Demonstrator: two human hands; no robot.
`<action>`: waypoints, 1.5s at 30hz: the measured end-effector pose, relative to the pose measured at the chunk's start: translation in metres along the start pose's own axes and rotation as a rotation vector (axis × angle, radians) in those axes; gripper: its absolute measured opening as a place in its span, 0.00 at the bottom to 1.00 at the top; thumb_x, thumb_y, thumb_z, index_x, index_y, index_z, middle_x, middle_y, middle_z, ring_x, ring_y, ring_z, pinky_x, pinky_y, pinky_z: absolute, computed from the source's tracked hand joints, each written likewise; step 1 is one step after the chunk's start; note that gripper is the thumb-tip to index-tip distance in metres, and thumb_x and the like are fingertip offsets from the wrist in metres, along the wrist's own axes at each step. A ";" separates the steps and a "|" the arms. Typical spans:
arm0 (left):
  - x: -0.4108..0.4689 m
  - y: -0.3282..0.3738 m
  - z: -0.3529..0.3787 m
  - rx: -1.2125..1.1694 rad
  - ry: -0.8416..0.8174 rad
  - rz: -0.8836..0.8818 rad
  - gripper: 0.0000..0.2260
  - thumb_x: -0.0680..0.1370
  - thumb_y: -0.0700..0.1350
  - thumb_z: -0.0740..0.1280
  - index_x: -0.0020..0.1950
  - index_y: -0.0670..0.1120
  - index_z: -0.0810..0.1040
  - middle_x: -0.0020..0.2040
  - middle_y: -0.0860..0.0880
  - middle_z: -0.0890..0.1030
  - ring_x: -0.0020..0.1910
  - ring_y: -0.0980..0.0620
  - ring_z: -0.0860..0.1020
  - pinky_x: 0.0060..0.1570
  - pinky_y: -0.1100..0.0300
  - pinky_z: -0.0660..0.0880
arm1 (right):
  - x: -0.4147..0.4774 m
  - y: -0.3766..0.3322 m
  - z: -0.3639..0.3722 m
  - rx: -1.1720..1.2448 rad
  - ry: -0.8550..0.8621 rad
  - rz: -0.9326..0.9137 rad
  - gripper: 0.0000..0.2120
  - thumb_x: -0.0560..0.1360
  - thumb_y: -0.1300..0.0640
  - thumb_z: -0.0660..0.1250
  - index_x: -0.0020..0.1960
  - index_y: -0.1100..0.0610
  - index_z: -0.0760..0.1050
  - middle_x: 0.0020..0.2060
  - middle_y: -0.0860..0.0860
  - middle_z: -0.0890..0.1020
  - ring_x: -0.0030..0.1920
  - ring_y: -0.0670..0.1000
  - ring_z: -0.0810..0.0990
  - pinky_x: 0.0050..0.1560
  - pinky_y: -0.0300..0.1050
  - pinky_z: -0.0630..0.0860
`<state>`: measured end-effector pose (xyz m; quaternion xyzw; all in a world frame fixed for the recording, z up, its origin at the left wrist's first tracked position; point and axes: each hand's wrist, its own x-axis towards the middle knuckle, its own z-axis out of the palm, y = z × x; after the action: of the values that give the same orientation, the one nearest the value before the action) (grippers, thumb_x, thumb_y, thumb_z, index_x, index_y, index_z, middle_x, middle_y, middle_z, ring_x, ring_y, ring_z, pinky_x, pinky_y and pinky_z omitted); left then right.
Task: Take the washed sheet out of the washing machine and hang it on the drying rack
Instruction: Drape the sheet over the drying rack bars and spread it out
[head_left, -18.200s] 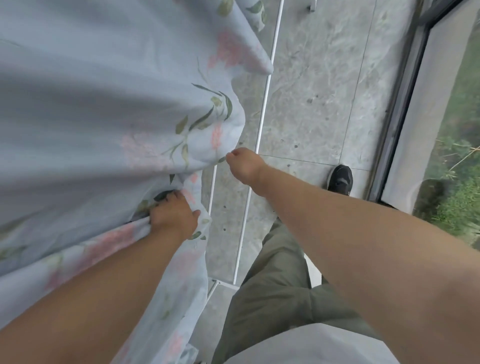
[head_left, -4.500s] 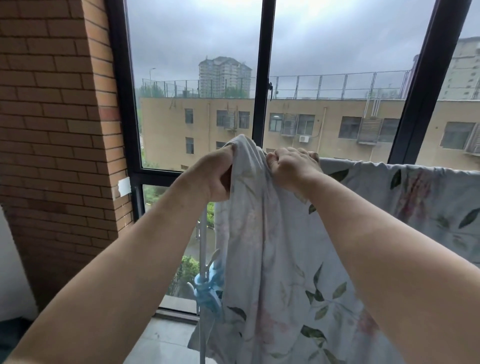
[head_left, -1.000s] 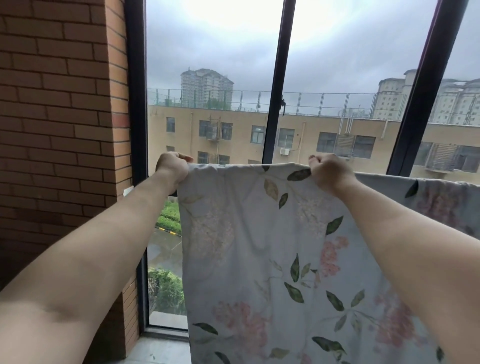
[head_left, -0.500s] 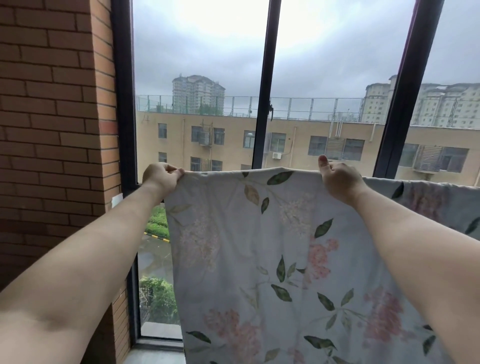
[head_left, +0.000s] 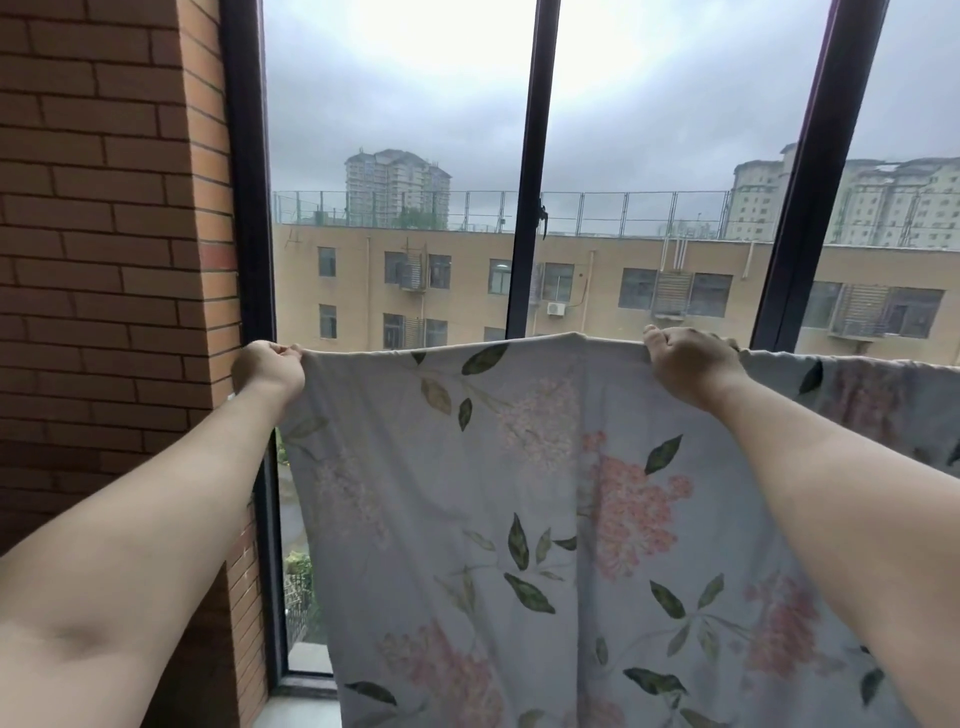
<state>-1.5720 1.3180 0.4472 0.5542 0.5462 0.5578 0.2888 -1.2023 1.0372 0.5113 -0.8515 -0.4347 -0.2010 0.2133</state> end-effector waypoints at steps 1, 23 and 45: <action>0.003 -0.002 -0.001 0.003 0.004 -0.001 0.10 0.78 0.50 0.67 0.45 0.45 0.77 0.53 0.39 0.82 0.52 0.37 0.80 0.58 0.45 0.77 | 0.000 -0.006 -0.001 0.002 -0.015 0.012 0.26 0.82 0.47 0.43 0.59 0.57 0.77 0.64 0.61 0.77 0.63 0.63 0.73 0.63 0.57 0.63; 0.011 -0.007 -0.020 -0.099 0.041 0.014 0.04 0.79 0.45 0.68 0.48 0.45 0.80 0.51 0.44 0.82 0.51 0.46 0.79 0.52 0.57 0.75 | -0.014 -0.086 0.020 0.082 0.113 -0.206 0.26 0.84 0.42 0.44 0.62 0.51 0.77 0.57 0.57 0.82 0.59 0.59 0.77 0.61 0.55 0.63; 0.015 -0.057 -0.015 -0.403 -0.003 -0.235 0.13 0.76 0.32 0.68 0.37 0.49 0.80 0.42 0.48 0.83 0.36 0.56 0.79 0.41 0.65 0.79 | -0.014 -0.106 0.051 0.140 0.418 -0.182 0.23 0.85 0.48 0.48 0.50 0.60 0.77 0.49 0.60 0.82 0.52 0.59 0.77 0.57 0.50 0.63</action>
<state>-1.6052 1.3406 0.4021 0.4188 0.4843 0.6172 0.4574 -1.2894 1.1118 0.4820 -0.7317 -0.4690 -0.3607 0.3384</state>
